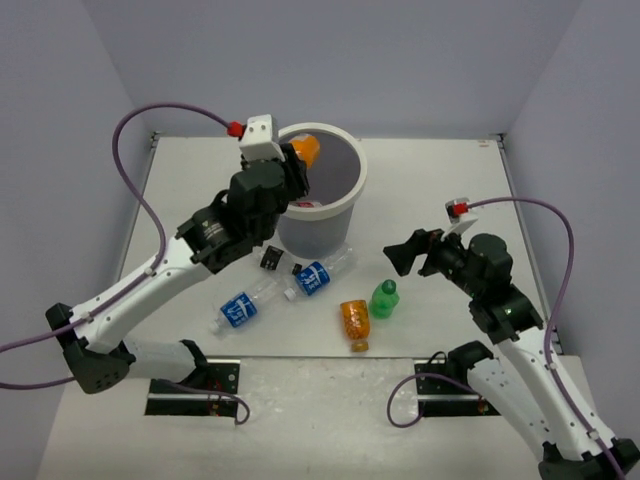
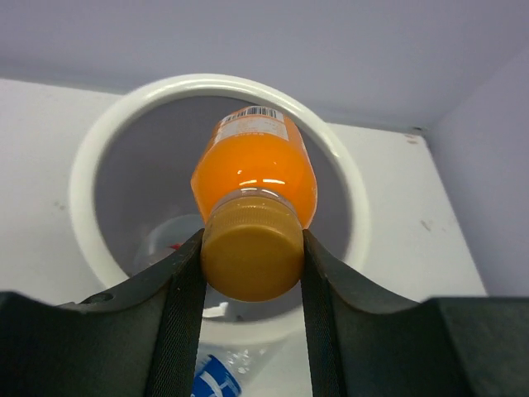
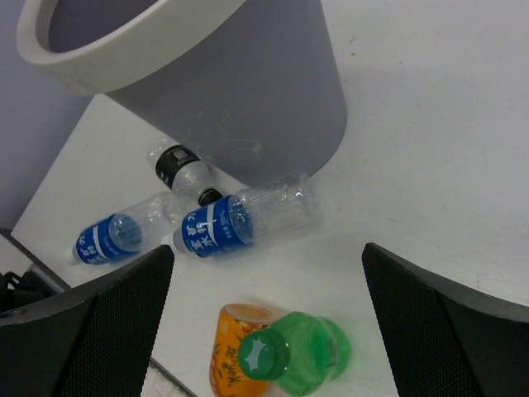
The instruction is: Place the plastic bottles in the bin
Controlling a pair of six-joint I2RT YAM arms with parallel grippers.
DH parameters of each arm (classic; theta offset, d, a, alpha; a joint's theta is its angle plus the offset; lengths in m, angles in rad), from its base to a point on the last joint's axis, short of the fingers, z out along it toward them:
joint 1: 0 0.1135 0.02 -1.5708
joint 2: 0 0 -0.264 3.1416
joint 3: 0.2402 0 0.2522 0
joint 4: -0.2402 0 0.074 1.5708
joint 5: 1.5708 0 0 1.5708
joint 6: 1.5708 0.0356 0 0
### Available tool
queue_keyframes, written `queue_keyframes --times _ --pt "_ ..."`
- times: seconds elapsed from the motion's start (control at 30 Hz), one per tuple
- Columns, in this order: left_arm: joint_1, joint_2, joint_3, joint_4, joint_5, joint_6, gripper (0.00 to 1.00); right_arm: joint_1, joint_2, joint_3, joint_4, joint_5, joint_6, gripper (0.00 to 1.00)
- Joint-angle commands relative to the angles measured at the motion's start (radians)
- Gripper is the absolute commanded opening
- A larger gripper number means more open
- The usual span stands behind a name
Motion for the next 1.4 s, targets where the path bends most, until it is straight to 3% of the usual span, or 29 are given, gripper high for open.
queue_keyframes --times 0.0,0.07,0.1,0.23,0.67,1.03,1.2,1.37 --pt "0.106 0.048 0.05 0.037 -0.008 -0.021 0.07 0.003 0.02 -0.015 0.023 -0.082 -0.034 0.99" --pt "0.113 0.072 0.054 0.028 -0.006 -0.021 0.19 0.016 0.031 -0.021 0.013 -0.081 -0.045 0.99" --pt "0.116 0.087 0.058 0.021 -0.002 -0.022 0.31 0.027 0.037 -0.021 0.001 -0.073 -0.053 0.99" --pt "0.127 0.103 0.073 0.005 0.021 -0.015 1.0 0.092 0.059 -0.01 -0.032 0.015 -0.064 0.99" --pt "0.127 0.05 0.155 -0.033 0.075 0.081 1.0 0.162 0.092 -0.001 -0.099 0.126 -0.046 0.99" --pt "0.13 -0.191 -0.079 -0.158 -0.097 -0.007 1.0 0.336 0.208 0.061 -0.213 0.324 0.022 0.99" --pt "0.13 -0.362 -0.366 -0.216 -0.005 -0.183 1.0 0.365 0.246 0.056 -0.218 0.355 0.047 0.99" --pt "0.13 -0.445 -0.415 -0.351 0.011 -0.261 1.0 0.379 0.3 0.083 -0.252 0.394 0.068 0.98"
